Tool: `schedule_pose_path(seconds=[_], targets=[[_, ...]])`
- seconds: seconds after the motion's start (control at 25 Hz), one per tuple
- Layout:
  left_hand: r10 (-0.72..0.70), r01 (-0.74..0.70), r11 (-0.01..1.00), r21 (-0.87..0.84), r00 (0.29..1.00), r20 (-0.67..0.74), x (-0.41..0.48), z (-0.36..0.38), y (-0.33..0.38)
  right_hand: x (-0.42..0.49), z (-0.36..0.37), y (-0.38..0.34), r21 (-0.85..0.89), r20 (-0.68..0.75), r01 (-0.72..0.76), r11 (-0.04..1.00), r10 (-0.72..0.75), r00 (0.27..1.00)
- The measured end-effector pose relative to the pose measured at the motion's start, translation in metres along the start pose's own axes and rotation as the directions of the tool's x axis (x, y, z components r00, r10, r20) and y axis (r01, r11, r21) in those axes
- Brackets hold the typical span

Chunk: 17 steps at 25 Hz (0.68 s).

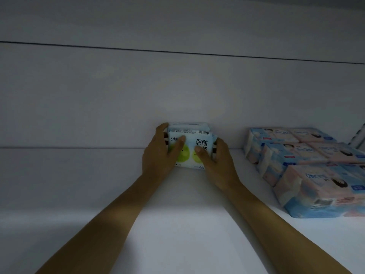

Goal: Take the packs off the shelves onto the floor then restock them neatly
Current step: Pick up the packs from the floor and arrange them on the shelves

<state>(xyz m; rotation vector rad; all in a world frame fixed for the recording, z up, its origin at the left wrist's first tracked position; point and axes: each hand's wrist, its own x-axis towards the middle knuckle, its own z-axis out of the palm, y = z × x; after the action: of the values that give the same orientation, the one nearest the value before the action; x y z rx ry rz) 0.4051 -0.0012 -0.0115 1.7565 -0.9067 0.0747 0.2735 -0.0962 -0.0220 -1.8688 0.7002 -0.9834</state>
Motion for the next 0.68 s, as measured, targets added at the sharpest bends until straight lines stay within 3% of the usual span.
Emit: schedule_pose_path(seconds=[0.08,0.24,0.56,0.68], targets=[[0.028,-0.027,0.999,0.034,0.998,-0.052,-0.002,-0.001,0.001,0.001,-0.001,0.001,0.004,-0.089,-0.002,1.000,0.003,0.996],[0.060,-0.051,0.993,0.108,0.995,-0.083,-0.002,-0.001,0.004,0.003,-0.001,0.003,-0.029,0.004,-0.008,1.000,0.008,1.000],[0.059,-0.064,0.944,0.323,0.998,0.027,-0.005,0.003,0.010,0.007,0.002,0.014,-0.006,-0.026,-0.025,1.000,0.025,0.999],[0.015,-0.039,0.973,0.228,0.994,0.107,-0.007,0.002,0.018,0.011,0.001,0.013,0.012,-0.047,-0.056,0.998,0.056,0.997]])
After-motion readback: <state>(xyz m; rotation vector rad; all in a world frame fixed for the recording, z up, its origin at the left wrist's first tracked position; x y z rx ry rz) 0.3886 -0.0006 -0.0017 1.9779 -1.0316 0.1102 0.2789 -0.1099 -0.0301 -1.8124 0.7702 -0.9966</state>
